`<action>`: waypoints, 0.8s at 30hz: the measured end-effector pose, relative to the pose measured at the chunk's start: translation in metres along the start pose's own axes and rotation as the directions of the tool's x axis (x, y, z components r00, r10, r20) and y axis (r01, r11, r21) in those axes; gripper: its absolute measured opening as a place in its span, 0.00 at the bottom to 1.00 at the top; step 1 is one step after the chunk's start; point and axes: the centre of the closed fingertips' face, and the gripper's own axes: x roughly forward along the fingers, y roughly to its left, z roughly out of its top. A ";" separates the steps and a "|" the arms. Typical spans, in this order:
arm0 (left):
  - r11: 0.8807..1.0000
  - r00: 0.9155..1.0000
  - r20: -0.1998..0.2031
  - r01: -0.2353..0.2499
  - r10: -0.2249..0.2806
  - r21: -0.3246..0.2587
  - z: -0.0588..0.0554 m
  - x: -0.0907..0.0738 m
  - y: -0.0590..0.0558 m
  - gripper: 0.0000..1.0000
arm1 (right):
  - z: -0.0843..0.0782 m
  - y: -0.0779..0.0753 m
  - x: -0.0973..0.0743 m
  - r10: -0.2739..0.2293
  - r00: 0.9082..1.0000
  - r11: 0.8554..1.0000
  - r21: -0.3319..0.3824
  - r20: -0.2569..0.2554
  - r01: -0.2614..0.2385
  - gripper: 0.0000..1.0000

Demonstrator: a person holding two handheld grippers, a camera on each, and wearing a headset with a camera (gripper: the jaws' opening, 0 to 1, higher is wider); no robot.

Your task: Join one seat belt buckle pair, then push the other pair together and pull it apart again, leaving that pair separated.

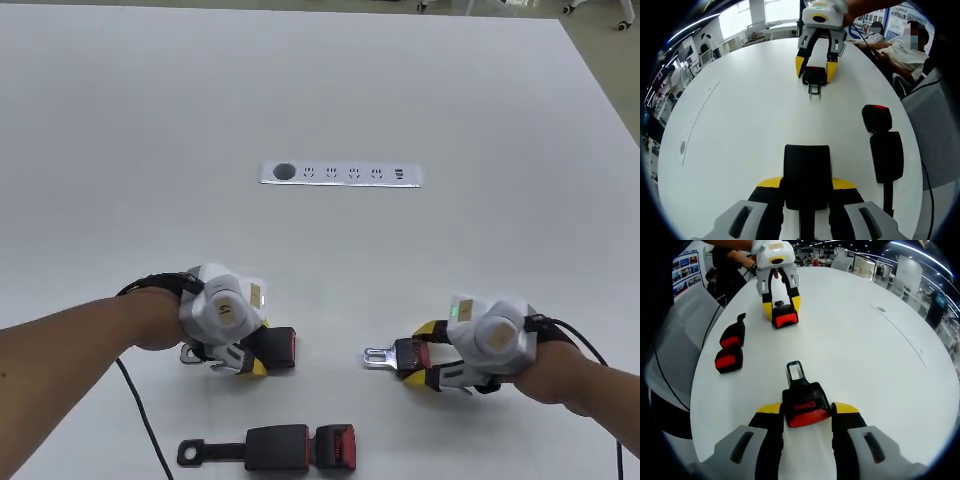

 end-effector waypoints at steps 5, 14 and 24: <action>1.000 1.000 -0.007 -0.007 0.007 -0.023 0.002 -0.001 -0.001 0.35 | 0.000 0.001 -0.001 -0.008 1.000 1.000 0.009 -0.012 0.008 0.36; 1.000 1.000 0.016 -0.018 0.018 -0.021 0.007 -0.003 -0.006 0.58 | 0.010 -0.001 -0.007 -0.101 0.995 0.993 0.058 0.020 0.100 0.44; 0.956 0.984 0.149 -0.049 0.095 -0.289 0.016 -0.012 -0.003 0.85 | 0.020 -0.020 -0.020 -0.305 0.947 0.923 0.279 0.106 0.266 0.62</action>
